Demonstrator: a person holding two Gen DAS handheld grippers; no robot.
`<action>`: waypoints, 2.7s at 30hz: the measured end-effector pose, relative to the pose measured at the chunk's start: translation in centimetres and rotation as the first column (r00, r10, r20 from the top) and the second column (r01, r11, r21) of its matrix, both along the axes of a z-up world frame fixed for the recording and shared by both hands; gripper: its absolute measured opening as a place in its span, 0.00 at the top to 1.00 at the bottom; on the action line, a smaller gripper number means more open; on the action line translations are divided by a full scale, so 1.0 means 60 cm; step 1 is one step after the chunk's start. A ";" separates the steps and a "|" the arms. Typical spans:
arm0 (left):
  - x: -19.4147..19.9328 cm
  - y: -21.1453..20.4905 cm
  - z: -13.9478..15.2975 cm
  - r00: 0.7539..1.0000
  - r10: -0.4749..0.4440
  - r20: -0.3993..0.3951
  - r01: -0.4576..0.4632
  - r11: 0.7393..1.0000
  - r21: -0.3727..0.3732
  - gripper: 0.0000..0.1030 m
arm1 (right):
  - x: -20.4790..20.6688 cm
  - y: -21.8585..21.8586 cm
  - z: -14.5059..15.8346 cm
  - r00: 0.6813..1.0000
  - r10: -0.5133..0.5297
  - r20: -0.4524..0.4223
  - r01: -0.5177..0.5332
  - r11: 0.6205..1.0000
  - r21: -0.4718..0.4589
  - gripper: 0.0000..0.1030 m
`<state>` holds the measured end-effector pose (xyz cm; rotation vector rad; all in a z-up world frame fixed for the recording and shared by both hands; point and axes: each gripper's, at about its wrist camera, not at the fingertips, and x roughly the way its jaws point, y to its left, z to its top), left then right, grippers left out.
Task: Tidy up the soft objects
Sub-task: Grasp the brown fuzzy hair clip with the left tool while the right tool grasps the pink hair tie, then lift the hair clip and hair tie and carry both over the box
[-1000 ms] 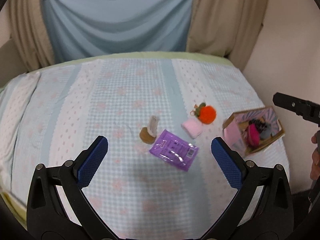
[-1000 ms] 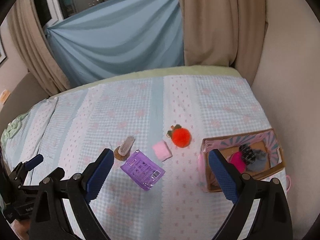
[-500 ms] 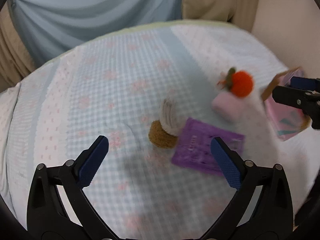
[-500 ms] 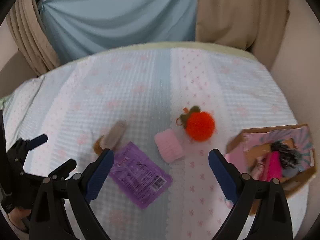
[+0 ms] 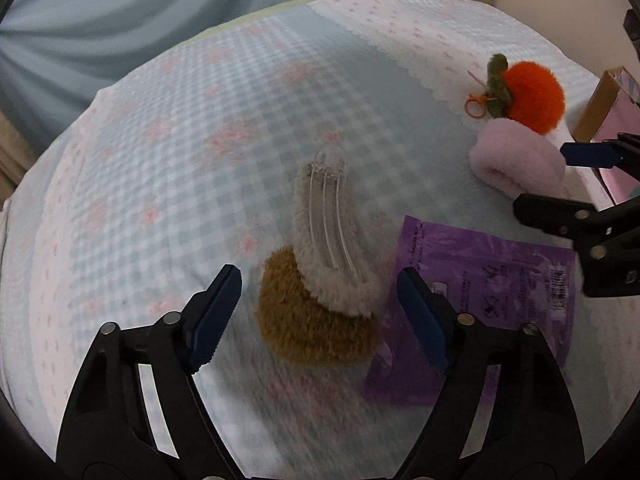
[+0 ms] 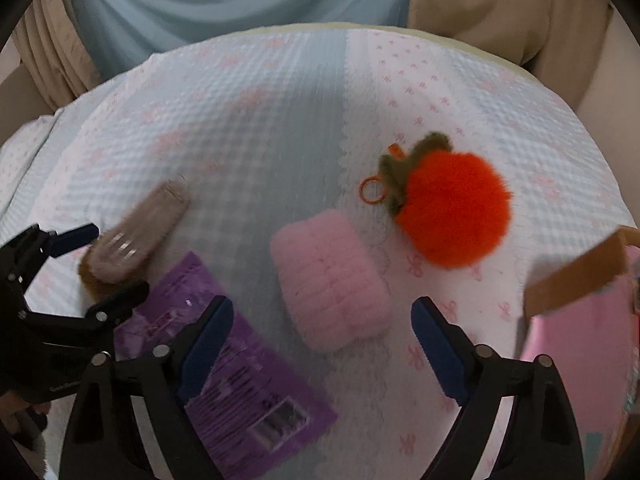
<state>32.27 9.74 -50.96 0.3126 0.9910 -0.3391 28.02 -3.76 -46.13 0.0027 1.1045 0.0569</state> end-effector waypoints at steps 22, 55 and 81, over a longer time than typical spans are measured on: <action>0.005 0.015 0.010 0.999 0.032 -0.020 -0.033 0.997 -0.076 0.59 | 0.033 0.012 -0.026 0.999 0.039 0.004 -0.039 0.998 -0.040 0.60; -0.185 -0.016 0.499 0.978 0.181 0.100 -0.148 0.951 -0.272 0.59 | -0.206 -0.106 0.468 0.980 -0.135 0.146 0.118 0.985 0.123 0.60; -0.229 -0.512 0.494 0.996 0.072 -0.044 -0.082 0.953 -0.291 0.59 | -0.225 -0.567 0.467 0.976 -0.213 0.052 0.204 0.969 0.136 0.60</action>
